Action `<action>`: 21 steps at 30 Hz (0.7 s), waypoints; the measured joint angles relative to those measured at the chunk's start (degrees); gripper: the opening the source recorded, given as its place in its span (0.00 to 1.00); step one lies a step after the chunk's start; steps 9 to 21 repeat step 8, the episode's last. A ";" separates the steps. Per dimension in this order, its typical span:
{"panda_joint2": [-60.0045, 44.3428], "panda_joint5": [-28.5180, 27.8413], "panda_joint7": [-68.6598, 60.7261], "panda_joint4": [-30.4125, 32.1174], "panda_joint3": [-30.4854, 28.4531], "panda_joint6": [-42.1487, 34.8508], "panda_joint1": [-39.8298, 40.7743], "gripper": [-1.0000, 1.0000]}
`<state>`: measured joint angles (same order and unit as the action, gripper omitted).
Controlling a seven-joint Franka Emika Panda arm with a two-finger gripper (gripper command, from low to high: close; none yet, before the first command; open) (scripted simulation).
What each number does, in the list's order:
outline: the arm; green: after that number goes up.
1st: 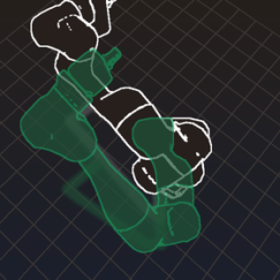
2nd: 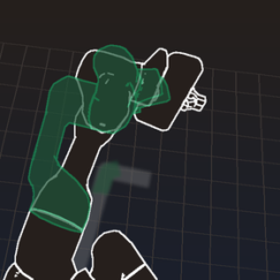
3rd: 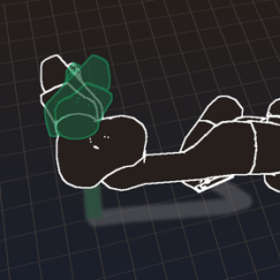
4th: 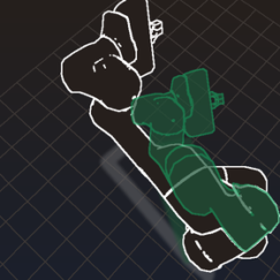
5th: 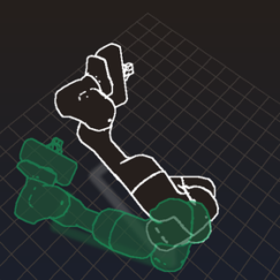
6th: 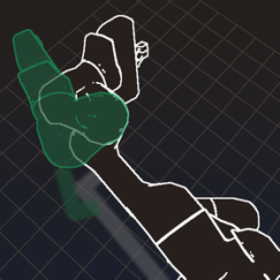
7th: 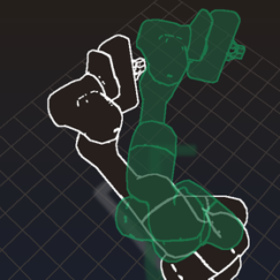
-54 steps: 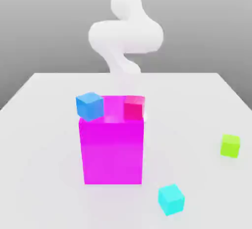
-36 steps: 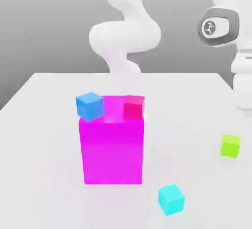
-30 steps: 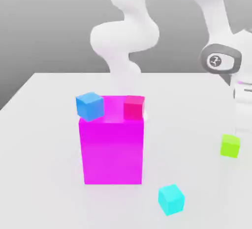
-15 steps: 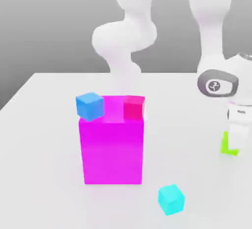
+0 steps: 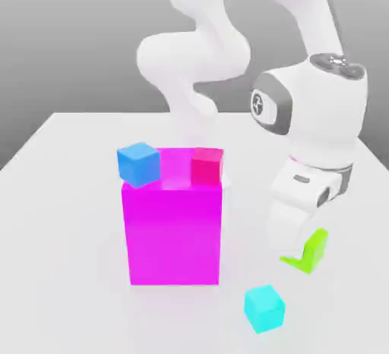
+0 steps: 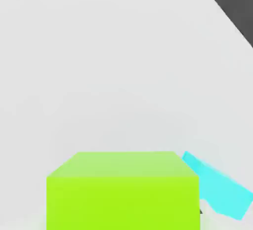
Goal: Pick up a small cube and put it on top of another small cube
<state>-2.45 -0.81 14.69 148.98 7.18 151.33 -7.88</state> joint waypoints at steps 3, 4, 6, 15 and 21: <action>-4.80 -1.20 -0.13 -0.57 -0.23 4.19 0.12 0.00; -6.77 -1.88 0.30 -0.68 -0.55 6.05 -0.07 0.00; -8.79 -2.59 0.80 -0.78 -0.99 7.95 -0.35 1.00; -8.79 -2.59 0.80 -0.78 -0.99 7.95 -0.35 1.00; -8.79 -2.59 0.80 -0.78 -0.99 7.95 -0.35 1.00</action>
